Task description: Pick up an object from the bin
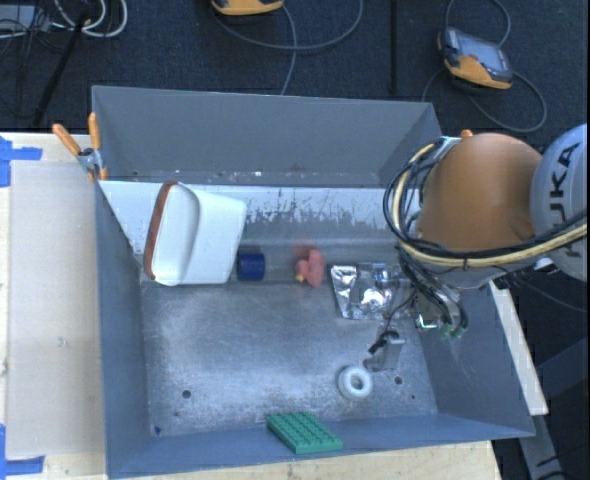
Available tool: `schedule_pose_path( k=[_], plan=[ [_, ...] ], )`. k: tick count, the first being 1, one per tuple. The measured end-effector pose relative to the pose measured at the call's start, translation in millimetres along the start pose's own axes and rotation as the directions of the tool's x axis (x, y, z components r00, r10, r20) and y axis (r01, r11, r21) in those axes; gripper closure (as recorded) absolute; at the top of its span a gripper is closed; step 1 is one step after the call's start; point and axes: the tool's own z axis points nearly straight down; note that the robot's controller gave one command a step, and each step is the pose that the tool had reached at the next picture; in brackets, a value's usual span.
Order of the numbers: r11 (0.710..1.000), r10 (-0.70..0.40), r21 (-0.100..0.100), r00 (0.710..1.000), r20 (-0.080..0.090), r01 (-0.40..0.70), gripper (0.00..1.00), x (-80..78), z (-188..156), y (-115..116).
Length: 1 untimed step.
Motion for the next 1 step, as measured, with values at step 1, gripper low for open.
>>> schedule_pose_path(
  k=[1],
  plan=[
    [0.987,-0.163,0.002,0.987,0.008,0.163,0.00,-106.3,135.8,-53.2]
  ],
)
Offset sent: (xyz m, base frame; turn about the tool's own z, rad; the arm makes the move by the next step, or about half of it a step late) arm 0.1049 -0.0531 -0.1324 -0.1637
